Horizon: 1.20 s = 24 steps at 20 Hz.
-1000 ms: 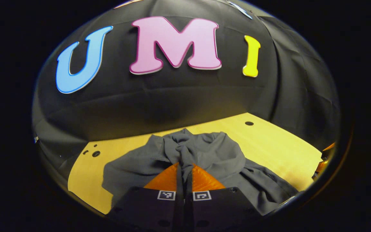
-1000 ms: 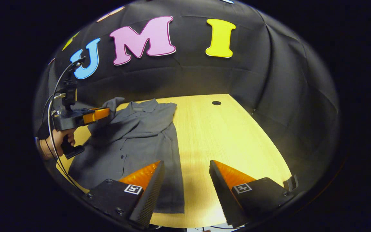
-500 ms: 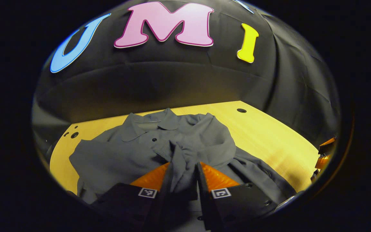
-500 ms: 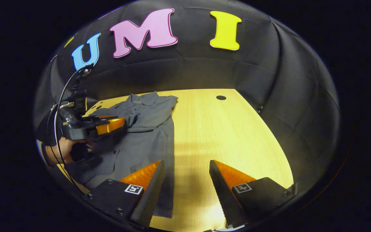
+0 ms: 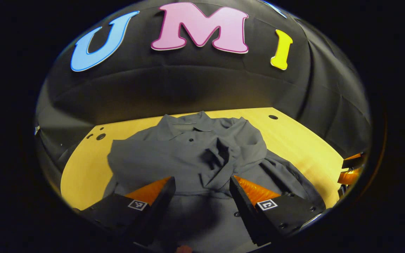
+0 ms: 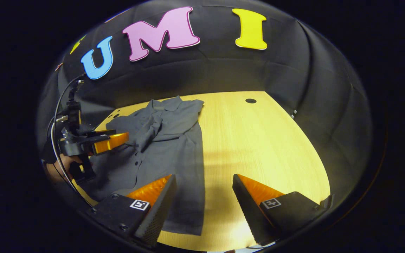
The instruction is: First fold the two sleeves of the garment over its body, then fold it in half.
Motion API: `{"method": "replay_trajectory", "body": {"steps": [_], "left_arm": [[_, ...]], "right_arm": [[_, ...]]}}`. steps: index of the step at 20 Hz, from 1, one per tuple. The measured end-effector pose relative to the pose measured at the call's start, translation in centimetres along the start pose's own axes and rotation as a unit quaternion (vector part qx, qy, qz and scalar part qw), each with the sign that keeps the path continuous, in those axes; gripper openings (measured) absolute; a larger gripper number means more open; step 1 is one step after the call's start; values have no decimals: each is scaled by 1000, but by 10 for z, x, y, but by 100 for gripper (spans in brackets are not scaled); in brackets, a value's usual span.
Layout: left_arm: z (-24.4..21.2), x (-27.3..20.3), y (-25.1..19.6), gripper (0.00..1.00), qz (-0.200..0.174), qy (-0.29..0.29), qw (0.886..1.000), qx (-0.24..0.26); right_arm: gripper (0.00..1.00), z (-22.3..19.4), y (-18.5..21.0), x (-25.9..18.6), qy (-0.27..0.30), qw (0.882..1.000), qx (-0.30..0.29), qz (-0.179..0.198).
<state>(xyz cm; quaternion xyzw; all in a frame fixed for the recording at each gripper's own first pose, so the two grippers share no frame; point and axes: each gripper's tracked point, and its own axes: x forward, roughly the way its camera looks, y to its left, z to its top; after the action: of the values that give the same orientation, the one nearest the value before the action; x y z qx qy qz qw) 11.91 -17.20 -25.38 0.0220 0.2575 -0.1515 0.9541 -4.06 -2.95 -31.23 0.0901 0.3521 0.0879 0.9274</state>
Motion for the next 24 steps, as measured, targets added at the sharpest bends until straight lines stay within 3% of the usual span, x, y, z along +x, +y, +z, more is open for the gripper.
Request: {"method": "replay_trajectory", "body": {"steps": [5, 12, 17, 24], "left_arm": [[-20, -73, 54, 97, 23, -2, 1000, -7], [-88, -150, 114, 97, 56, 37, 998, -18], [-140, -178, 157, 97, 89, 80, 992, -47], [-197, -176, 163, 97, 76, 146, 985, -52]], "right_arm": [[99, -33, 15, -18, 22, 1000, -7, -10], [99, -70, 43, -24, 52, 999, -14, -10], [99, -91, 42, -17, 72, 997, -23, -27], [99, -107, 34, 4, 95, 994, -39, -47]]}}
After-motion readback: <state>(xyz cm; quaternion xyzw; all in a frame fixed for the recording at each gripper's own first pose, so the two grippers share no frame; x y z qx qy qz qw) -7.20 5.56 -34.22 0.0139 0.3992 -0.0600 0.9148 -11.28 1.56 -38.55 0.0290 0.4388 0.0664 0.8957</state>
